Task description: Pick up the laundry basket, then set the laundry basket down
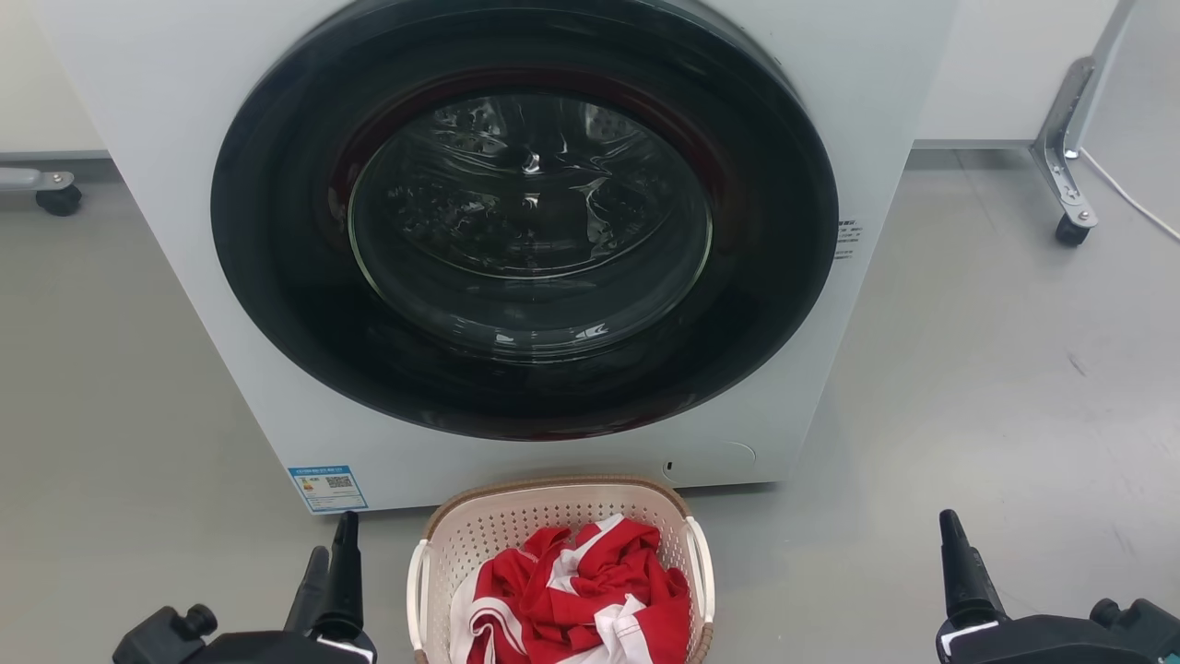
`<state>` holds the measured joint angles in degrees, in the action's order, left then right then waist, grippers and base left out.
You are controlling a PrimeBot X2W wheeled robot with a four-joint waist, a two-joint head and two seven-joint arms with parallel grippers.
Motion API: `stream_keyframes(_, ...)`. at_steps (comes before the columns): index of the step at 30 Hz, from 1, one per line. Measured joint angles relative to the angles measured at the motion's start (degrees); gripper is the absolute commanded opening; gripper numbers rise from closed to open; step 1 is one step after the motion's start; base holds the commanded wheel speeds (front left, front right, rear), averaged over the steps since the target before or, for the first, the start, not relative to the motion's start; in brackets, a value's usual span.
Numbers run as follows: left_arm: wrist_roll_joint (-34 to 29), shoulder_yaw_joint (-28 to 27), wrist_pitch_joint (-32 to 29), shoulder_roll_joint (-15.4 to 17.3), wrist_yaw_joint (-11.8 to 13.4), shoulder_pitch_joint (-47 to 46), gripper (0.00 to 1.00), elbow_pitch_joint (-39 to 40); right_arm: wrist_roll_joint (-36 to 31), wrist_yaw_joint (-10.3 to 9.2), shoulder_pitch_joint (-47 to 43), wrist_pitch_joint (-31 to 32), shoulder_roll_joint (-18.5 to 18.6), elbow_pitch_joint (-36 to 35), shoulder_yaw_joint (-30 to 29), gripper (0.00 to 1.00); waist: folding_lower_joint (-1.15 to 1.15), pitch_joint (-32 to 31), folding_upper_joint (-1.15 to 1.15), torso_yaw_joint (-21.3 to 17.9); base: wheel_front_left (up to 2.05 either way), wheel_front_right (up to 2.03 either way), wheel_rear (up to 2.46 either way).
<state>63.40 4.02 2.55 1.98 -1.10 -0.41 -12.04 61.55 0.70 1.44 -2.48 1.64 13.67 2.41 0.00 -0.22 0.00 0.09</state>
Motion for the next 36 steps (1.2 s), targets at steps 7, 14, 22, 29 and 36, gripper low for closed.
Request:
stream_keyframes(7, -9.6, 2.2, 1.3, 1.4, 1.0, 0.8, 1.00, 1.3, -8.4, -0.96, -0.5, -1.4, 1.2, -0.7, 2.4, 1.00, 0.00, -0.1, 0.00, 0.0, 0.00, 0.00, 0.00)
stream_keyframes(14, -18.5, 3.9, 2.7, 1.9, 2.2, 0.9, 1.00, 2.3, -15.8, -1.87, -1.0, -3.0, 1.6, -2.0, 4.4, 1.00, 0.00, 0.0, 0.00, 0.0, 0.00, 0.00, 0.00)
stream_keyframes(22, -25.8, 4.5, 4.3, 2.0, 3.2, 1.0, 1.00, 3.7, -22.4, -2.91, -1.1, -4.3, 1.8, -2.7, 5.8, 1.00, 0.00, 0.1, 0.00, -0.1, 0.00, 0.00, 0.00)
stream_keyframes(29, -32.7, 5.7, 5.9, 2.0, 4.2, 1.8, 1.00, 5.1, -28.6, -3.85, -1.1, -5.8, 2.0, -4.0, 7.1, 1.00, 0.00, 0.2, 0.00, -0.1, 0.00, 0.00, 0.00)
stream_keyframes(36, -39.3, 6.4, 7.2, 2.1, 5.2, 2.2, 1.00, 6.2, -34.7, -4.82, -1.6, -7.3, 2.1, -5.2, 8.3, 1.00, 0.00, 0.3, 0.00, -0.1, 0.00, 0.00, 0.00)
